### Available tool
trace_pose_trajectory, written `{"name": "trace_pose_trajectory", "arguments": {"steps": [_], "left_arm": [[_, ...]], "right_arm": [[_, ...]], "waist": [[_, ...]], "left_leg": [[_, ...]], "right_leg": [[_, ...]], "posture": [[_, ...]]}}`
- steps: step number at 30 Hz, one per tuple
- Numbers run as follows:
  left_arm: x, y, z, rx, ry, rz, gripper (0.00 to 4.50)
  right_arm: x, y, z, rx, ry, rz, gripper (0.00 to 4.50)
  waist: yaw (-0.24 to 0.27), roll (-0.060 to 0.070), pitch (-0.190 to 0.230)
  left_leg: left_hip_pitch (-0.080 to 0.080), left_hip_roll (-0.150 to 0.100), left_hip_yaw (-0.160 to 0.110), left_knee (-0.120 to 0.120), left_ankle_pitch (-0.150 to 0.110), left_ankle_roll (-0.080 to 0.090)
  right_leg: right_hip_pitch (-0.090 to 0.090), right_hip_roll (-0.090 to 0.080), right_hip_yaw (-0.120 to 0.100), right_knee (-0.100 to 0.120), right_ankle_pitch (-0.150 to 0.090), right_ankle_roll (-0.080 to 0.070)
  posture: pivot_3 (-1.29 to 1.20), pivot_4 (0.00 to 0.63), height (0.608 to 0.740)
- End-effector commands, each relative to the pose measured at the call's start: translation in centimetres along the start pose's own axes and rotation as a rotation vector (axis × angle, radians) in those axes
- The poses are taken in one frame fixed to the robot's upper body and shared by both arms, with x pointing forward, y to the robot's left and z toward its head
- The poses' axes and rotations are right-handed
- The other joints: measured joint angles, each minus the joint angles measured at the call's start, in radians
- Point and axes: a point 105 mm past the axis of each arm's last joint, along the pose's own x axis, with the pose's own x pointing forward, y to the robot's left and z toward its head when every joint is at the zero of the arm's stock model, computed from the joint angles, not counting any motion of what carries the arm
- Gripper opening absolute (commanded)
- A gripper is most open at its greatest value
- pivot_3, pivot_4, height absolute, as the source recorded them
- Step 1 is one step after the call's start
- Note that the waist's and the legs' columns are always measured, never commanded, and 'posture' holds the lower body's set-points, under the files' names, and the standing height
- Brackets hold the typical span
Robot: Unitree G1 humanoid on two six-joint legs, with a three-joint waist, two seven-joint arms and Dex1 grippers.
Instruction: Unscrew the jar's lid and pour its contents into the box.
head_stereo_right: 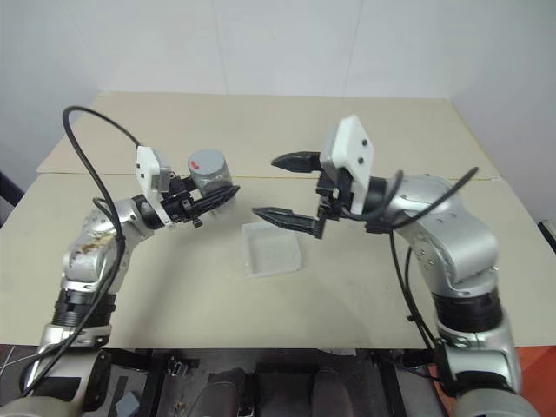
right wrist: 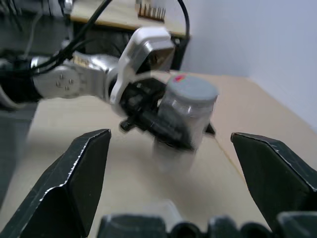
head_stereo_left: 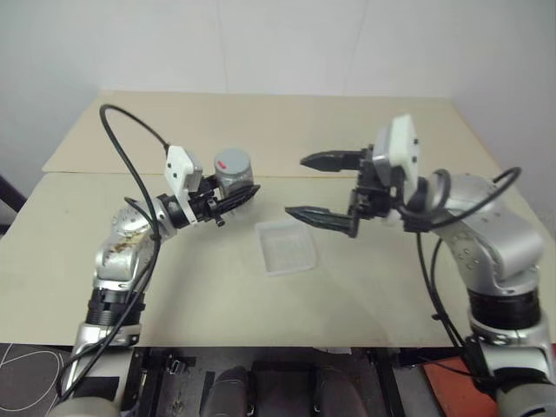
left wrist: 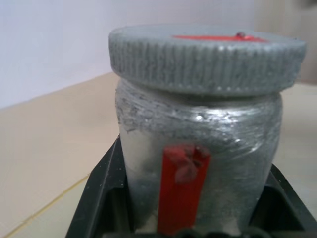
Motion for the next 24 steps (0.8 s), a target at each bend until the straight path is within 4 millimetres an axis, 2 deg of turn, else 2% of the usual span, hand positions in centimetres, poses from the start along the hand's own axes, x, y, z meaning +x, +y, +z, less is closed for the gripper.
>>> {"name": "trace_pose_trajectory", "arguments": {"steps": [1, 6, 13, 16, 20, 22, 24], "left_arm": [[1.0, -1.4, 2.1, 0.002, -0.038, -0.164, 1.93], [1.6, -2.1, 2.4, 0.008, -0.048, -0.236, 1.93], [1.4, -2.6, 2.4, 0.022, -0.059, -0.269, 1.93], [1.2, -2.8, 2.4, 0.029, -0.062, -0.280, 1.93], [1.0, -2.8, 2.3, 0.042, -0.051, -0.294, 1.93], [0.8, -2.8, 2.5, 0.044, -0.054, -0.314, 1.93], [0.4, -3.1, 2.8, 0.048, -0.060, -0.373, 1.93]], "right_arm": [[2.1, -0.2, 1.4, -0.006, -0.045, 0.007, 4.50], [3.7, -0.6, 1.2, 0.033, -0.046, -0.010, 4.50], [4.0, -0.6, 0.6, 0.061, -0.017, -0.009, 4.50], [3.9, -0.6, 0.6, 0.086, -0.022, -0.002, 3.94], [3.4, -0.3, 1.3, 0.116, -0.057, 0.040, 2.76], [3.1, -0.1, 1.9, 0.134, -0.086, 0.084, 2.75], [2.7, 0.9, 2.6, 0.142, -0.118, 0.209, 2.75]], "waist": [[-0.002, 0.000, 0.000], [-0.003, 0.000, 0.000], [-0.009, 0.000, 0.000], [-0.010, 0.000, 0.000], [-0.010, 0.000, 0.000], [-0.009, 0.000, 0.000], [-0.009, 0.000, 0.000]], "left_leg": [[-0.001, 0.000, 0.000, 0.000, 0.000, 0.000], [-0.002, 0.000, 0.000, 0.001, 0.001, -0.002], [-0.003, 0.000, 0.000, 0.000, 0.001, -0.002], [-0.003, 0.000, 0.000, 0.000, 0.001, -0.002], [-0.003, 0.000, -0.001, 0.000, 0.001, -0.001], [-0.003, 0.000, -0.001, 0.000, 0.001, -0.001], [-0.003, 0.000, -0.001, 0.000, 0.001, -0.001]], "right_leg": [[-0.001, 0.001, 0.000, 0.005, 0.000, 0.000], [-0.001, 0.001, 0.000, 0.005, 0.000, 0.000], [-0.002, 0.001, 0.000, 0.004, -0.001, 0.001], [-0.002, 0.001, 0.000, 0.004, 0.000, 0.001], [-0.002, 0.002, 0.000, 0.005, 0.000, 0.001], [-0.002, 0.001, 0.000, 0.005, 0.000, 0.001], [-0.002, 0.001, 0.000, 0.004, 0.000, 0.001]], "posture": [[0.00, 0.150, 0.740], [0.00, 0.150, 0.740], [0.00, 0.150, 0.740], [0.00, 0.150, 0.740], [0.00, 0.150, 0.740], [0.00, 0.150, 0.740], [0.00, 0.150, 0.740]]}}
